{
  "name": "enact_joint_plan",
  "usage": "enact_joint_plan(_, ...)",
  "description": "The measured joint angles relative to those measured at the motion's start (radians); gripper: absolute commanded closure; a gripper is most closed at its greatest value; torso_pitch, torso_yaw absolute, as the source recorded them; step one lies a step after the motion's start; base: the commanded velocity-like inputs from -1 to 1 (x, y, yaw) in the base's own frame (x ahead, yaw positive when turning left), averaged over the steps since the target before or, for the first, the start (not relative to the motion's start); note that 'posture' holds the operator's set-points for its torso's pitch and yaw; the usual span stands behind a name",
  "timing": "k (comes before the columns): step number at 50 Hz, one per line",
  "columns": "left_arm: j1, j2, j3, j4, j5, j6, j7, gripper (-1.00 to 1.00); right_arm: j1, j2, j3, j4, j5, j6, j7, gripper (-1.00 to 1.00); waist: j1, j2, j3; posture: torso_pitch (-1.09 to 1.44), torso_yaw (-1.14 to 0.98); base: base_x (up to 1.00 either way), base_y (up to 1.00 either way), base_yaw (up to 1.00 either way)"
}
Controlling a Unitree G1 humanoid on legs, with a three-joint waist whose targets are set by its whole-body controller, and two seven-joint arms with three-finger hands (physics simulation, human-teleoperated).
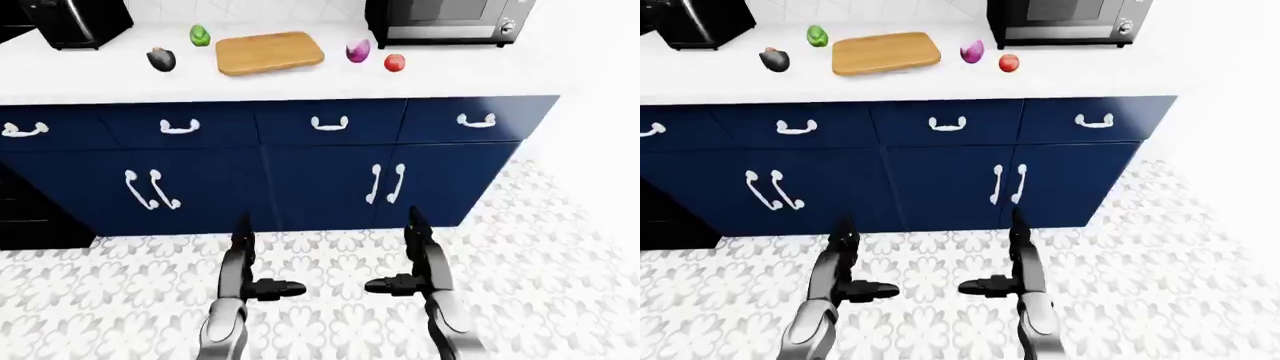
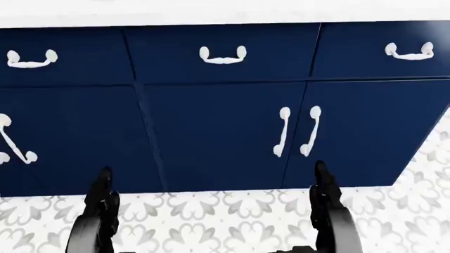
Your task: Place the avocado, onion, tomato and bell pepper on the cutting board.
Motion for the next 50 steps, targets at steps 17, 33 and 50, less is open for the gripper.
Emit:
enact_joint_plan(17, 0.149, -0.019, 0.136, -0.760, -0.145, 0.069, -0.026, -1.00, 0.204, 0.006, 0.013, -0.663, -0.111, -0.008, 0.061, -1.00, 0.008, -0.002, -0.065, 0.00, 0.00, 0.00, 0.00, 0.00)
enact_joint_plan(33, 0.238, -0.082, 0.238, -1.035, -0.296, -0.002, -0.051, -1.00, 0.312, 0.001, 0.098, -0.966, -0.167, -0.006, 0.109, -1.00, 0.007, -0.004, -0.060, 0.00, 0.00, 0.00, 0.00, 0.00)
enact_joint_plan(50, 0.245, -0.095, 0.241, -1.054, -0.308, -0.007, -0.079, -1.00, 0.321, -0.003, 0.105, -0.983, -0.200, -0.016, 0.103, -1.00, 0.005, -0.002, -0.053, 0.00, 0.00, 0.00, 0.01, 0.00)
